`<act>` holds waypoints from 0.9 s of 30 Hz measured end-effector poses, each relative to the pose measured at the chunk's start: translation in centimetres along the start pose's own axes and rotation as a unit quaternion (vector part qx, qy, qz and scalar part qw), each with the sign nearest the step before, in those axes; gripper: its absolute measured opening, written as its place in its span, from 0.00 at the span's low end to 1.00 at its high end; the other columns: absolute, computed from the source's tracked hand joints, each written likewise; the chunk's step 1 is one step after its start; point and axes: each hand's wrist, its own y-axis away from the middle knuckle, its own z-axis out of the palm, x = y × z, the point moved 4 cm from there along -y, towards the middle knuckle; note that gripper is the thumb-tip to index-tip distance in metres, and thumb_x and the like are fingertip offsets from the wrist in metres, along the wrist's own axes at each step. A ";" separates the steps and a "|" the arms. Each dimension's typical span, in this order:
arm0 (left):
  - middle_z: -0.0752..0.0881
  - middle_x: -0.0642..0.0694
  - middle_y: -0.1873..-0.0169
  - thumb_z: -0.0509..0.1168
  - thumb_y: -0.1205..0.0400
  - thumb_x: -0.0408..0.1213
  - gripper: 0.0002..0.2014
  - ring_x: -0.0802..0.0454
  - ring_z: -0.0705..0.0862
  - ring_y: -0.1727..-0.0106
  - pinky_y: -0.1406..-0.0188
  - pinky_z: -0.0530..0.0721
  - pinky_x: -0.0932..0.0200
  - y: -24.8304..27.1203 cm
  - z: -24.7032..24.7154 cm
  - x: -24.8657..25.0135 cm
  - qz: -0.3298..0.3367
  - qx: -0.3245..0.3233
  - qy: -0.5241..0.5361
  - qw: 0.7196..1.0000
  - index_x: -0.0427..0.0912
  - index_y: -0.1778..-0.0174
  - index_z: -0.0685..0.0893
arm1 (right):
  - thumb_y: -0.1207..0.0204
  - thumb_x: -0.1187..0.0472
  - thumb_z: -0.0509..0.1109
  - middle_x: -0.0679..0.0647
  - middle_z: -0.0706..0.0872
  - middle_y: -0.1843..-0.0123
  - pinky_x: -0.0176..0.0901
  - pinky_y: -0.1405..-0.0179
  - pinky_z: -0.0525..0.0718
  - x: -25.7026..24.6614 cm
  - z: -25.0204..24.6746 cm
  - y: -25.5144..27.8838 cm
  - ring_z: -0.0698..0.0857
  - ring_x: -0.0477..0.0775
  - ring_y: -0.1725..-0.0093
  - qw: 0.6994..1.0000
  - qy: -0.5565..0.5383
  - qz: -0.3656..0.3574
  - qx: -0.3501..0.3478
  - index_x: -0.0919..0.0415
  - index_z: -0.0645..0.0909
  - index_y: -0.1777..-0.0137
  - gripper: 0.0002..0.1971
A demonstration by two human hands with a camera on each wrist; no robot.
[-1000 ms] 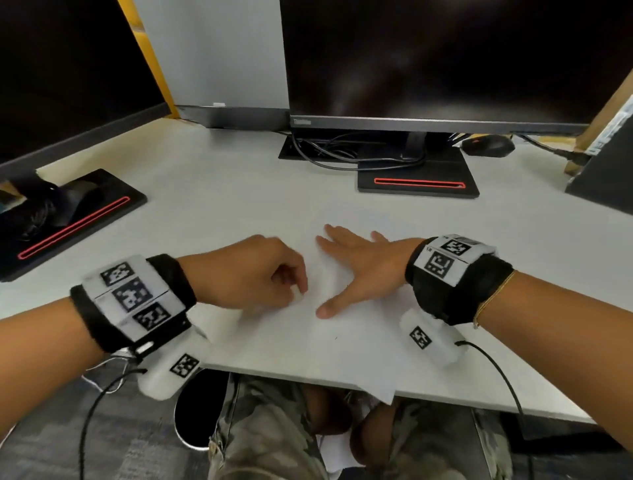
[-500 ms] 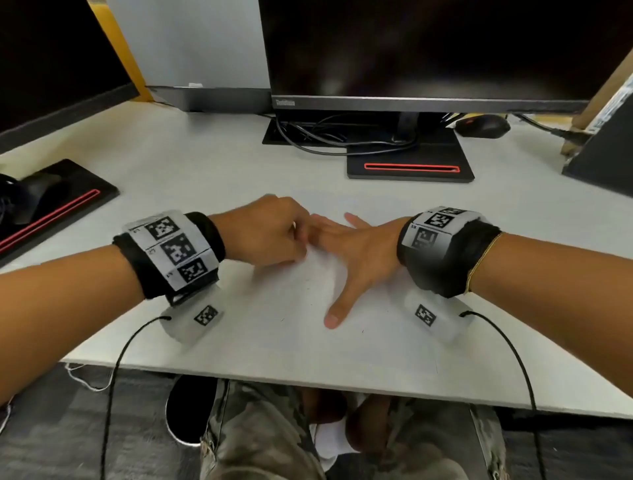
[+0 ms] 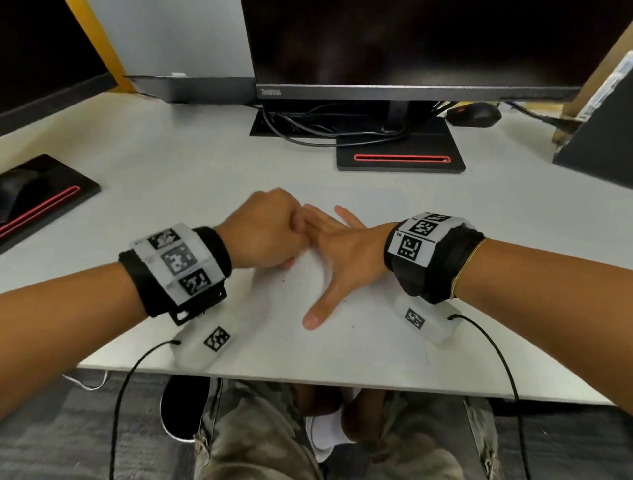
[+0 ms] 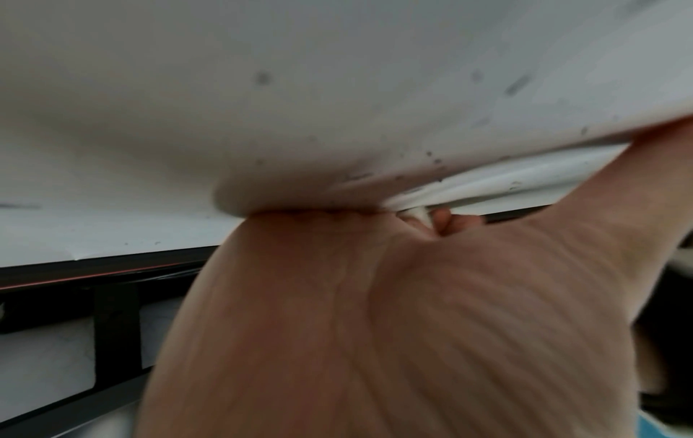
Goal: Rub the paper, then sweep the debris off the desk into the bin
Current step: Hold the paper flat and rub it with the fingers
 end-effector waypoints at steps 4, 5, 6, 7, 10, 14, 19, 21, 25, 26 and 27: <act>0.93 0.45 0.74 0.73 0.21 0.33 0.05 0.53 0.93 0.71 0.59 0.89 0.60 0.8 0.7 0.2 0.003 -0.025 0.015 1.000 0.38 0.62 0.90 | 0.37 0.20 0.79 0.42 0.24 0.07 0.52 0.15 0.20 0.2 -0.3 0.1 0.20 0.36 0.14 0.999 -0.038 -0.017 0.014 0.37 0.44 0.05 0.67; 0.93 0.45 0.74 0.73 0.21 0.33 0.05 0.52 0.93 0.70 0.60 0.88 0.60 0.5 0.0 -0.3 -0.010 0.007 0.022 1.000 0.38 0.62 0.90 | 0.34 0.21 0.78 0.42 0.26 0.06 0.49 0.15 0.20 0.4 -0.4 0.1 0.22 0.36 0.13 0.998 -0.051 -0.015 0.021 0.40 0.38 0.05 0.68; 0.93 0.44 0.74 0.73 0.21 0.33 0.05 0.52 0.93 0.71 0.60 0.87 0.61 0.4 -0.3 -0.6 -0.016 0.025 0.026 0.999 0.38 0.62 0.90 | 0.31 0.22 0.77 0.42 0.28 0.06 0.47 0.16 0.21 0.5 -0.5 0.1 0.25 0.36 0.12 0.997 -0.062 -0.016 0.030 0.42 0.35 0.05 0.68; 0.92 0.44 0.74 0.73 0.21 0.33 0.05 0.52 0.92 0.71 0.61 0.86 0.61 0.4 -0.2 -0.7 -0.011 0.019 0.021 1.000 0.37 0.62 0.90 | 0.29 0.23 0.76 0.42 0.30 0.05 0.46 0.16 0.22 0.7 -0.6 0.1 0.26 0.37 0.11 0.997 -0.069 -0.015 0.040 0.43 0.35 0.05 0.67; 0.93 0.46 0.73 0.73 0.19 0.35 0.05 0.55 0.91 0.70 0.59 0.89 0.59 0.8 0.8 0.1 0.022 -0.046 -0.013 0.999 0.39 0.61 0.90 | 0.35 0.16 0.74 0.43 0.27 0.06 0.49 0.12 0.25 1.3 -0.6 0.4 0.26 0.40 0.10 0.997 -0.048 0.033 0.057 0.46 0.32 0.05 0.72; 0.92 0.52 0.71 0.75 0.19 0.38 0.05 0.57 0.90 0.65 0.56 0.88 0.56 -0.6 -0.7 -0.6 0.019 0.024 -0.022 0.999 0.47 0.60 0.89 | 0.44 0.08 0.67 0.40 0.20 0.09 0.60 0.11 0.24 1.9 -0.2 0.6 0.21 0.39 0.12 0.995 -0.014 0.092 0.036 0.47 0.23 0.08 0.79; 0.92 0.50 0.73 0.74 0.19 0.37 0.05 0.60 0.89 0.71 0.58 0.89 0.58 0.0 0.7 0.8 0.060 -0.068 -0.053 0.994 0.46 0.61 0.89 | 0.46 0.08 0.69 0.39 0.20 0.09 0.62 0.12 0.23 1.9 -0.3 0.4 0.20 0.38 0.13 0.995 -0.028 0.090 0.037 0.47 0.23 0.09 0.81; 0.93 0.50 0.73 0.74 0.18 0.37 0.05 0.62 0.89 0.72 0.55 0.91 0.57 -0.9 -0.6 0.2 0.040 -0.013 -0.041 0.998 0.46 0.61 0.89 | 0.46 0.08 0.69 0.39 0.19 0.10 0.63 0.12 0.23 2.0 -0.3 0.3 0.20 0.38 0.13 0.995 -0.023 0.088 0.032 0.47 0.22 0.09 0.81; 0.92 0.51 0.73 0.70 0.19 0.33 0.07 0.61 0.88 0.72 0.59 0.89 0.60 -0.1 1.2 1.7 0.090 -0.057 -0.058 0.993 0.46 0.62 0.88 | 0.51 0.07 0.68 0.39 0.21 0.09 0.62 0.13 0.22 2.0 -0.2 0.1 0.20 0.38 0.14 0.995 -0.034 0.087 0.039 0.44 0.27 0.07 0.82; 0.92 0.51 0.73 0.71 0.19 0.34 0.06 0.61 0.88 0.71 0.61 0.88 0.61 -0.2 1.2 1.8 0.091 -0.067 -0.065 0.991 0.46 0.62 0.88 | 0.50 0.07 0.69 0.39 0.21 0.09 0.62 0.13 0.22 1.9 -0.2 0.2 0.19 0.38 0.14 0.995 -0.032 0.086 0.038 0.44 0.27 0.07 0.81; 0.92 0.51 0.73 0.72 0.19 0.34 0.06 0.60 0.89 0.70 0.61 0.86 0.62 -0.8 0.7 1.4 0.076 -0.054 -0.066 0.993 0.45 0.61 0.89 | 0.48 0.08 0.69 0.40 0.20 0.09 0.63 0.13 0.22 1.8 -0.2 0.3 0.20 0.38 0.13 0.995 -0.030 0.086 0.036 0.45 0.26 0.08 0.81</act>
